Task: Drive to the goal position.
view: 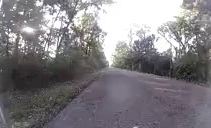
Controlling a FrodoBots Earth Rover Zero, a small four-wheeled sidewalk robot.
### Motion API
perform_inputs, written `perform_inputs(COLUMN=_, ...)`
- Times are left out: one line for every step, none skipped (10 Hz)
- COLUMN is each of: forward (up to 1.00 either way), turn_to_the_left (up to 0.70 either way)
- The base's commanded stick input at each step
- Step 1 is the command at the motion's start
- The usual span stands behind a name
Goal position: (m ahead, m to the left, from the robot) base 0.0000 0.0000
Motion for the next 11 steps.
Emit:
perform_inputs(forward=0.05, turn_to_the_left=0.00)
perform_inputs(forward=0.05, turn_to_the_left=0.00)
perform_inputs(forward=0.05, turn_to_the_left=0.00)
perform_inputs(forward=0.05, turn_to_the_left=0.00)
perform_inputs(forward=0.05, turn_to_the_left=0.00)
perform_inputs(forward=0.05, turn_to_the_left=0.00)
perform_inputs(forward=0.05, turn_to_the_left=0.00)
perform_inputs(forward=0.05, turn_to_the_left=0.00)
perform_inputs(forward=0.05, turn_to_the_left=0.00)
perform_inputs(forward=0.05, turn_to_the_left=0.00)
perform_inputs(forward=0.05, turn_to_the_left=0.00)
